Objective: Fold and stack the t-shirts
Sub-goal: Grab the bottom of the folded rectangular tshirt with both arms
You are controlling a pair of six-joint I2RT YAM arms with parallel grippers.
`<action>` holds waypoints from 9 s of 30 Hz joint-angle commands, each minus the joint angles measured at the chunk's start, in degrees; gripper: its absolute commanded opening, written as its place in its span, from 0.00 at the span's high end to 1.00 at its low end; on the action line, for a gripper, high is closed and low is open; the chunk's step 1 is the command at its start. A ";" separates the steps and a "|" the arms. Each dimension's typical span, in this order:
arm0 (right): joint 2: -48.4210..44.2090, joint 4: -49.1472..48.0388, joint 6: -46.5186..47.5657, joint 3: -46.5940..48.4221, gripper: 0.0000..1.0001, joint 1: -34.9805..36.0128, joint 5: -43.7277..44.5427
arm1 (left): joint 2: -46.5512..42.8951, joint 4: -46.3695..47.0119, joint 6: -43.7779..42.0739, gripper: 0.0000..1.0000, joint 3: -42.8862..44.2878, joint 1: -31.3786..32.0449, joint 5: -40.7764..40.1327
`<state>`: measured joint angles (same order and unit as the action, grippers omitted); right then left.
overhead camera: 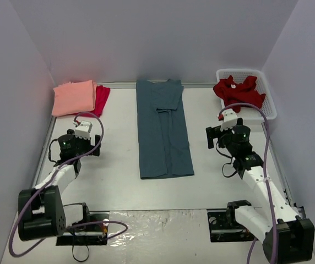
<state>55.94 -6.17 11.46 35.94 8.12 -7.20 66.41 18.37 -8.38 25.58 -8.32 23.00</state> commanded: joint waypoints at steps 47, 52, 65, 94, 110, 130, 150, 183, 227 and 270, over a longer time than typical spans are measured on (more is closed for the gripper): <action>36.68 -88.20 -6.10 -22.67 0.00 -3.46 11.86 | 21.39 42.89 6.01 0.06 -3.61 6.03 -14.74; 36.35 -82.87 -6.89 -20.22 0.00 -3.55 13.44 | 21.30 42.89 6.01 0.05 -3.79 6.03 -14.74; 36.96 -77.32 -9.44 -16.87 0.00 -5.92 12.30 | 21.30 42.98 6.10 0.06 -3.70 5.94 -14.74; 36.96 -77.32 -9.44 -16.78 0.00 -5.92 12.30 | 21.30 42.98 6.10 0.06 -3.70 5.94 -14.83; 36.96 -77.32 -9.44 -16.78 0.00 -6.01 12.30 | 21.39 42.98 6.10 0.06 -3.70 5.94 -14.83; 37.05 -77.32 -9.44 -16.78 0.00 -6.01 12.30 | 21.30 42.98 6.10 0.06 -3.79 5.94 -14.74; 37.13 -77.15 -9.44 -16.70 0.00 -6.01 12.12 | 21.30 41.75 6.71 0.06 -3.17 6.47 -18.43; 26.59 -19.08 -19.72 13.27 0.00 -3.55 -6.76 | 2.32 -1.29 16.87 0.06 12.37 14.81 -40.73; 13.14 -5.95 -37.65 5.19 0.00 -0.47 -25.76 | -22.37 -23.73 40.80 0.06 12.04 27.13 -32.32; 7.60 4.68 -40.03 -7.29 0.00 -0.82 -17.06 | -17.90 -19.69 54.44 0.00 -3.87 32.30 -0.68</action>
<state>63.02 -2.02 -28.45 29.12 7.49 -25.17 47.37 -3.57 43.79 21.69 22.59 20.43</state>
